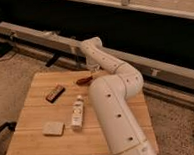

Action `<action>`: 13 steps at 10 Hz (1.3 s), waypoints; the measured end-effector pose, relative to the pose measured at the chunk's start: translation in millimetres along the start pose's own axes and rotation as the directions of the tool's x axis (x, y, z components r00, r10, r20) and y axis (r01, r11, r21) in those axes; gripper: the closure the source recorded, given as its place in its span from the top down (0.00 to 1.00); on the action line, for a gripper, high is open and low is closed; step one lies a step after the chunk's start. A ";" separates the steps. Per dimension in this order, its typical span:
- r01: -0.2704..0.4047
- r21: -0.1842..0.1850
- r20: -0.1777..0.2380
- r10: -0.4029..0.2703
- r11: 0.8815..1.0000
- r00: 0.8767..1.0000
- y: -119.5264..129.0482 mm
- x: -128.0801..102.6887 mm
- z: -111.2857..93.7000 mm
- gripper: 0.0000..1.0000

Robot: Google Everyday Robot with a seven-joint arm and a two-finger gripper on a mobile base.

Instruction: Drag the pepper across the table

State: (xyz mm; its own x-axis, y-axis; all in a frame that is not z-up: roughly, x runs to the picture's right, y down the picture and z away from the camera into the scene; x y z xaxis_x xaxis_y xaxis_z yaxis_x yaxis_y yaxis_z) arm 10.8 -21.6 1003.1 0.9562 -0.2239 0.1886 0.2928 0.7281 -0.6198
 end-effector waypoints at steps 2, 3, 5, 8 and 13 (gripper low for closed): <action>-0.019 0.002 -0.005 0.019 1.000 1.000 5.9 11.5 -2.0 0.00; -0.013 -0.004 -0.011 0.013 1.000 1.000 9.0 12.7 -1.5 0.00; 0.041 -0.018 -0.021 -0.041 0.999 0.999 15.6 2.4 0.2 0.00; 0.140 -0.054 -0.031 -0.142 0.989 0.989 27.6 -24.1 7.1 0.00; 0.294 -0.081 -0.011 -0.296 0.952 0.955 41.7 -72.3 11.4 0.00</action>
State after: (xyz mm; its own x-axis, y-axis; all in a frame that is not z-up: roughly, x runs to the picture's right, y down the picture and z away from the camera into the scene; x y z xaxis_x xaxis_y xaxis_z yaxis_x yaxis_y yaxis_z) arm -46.1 32.4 972.4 0.8268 -0.4360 0.3553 0.5596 0.5751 -0.5967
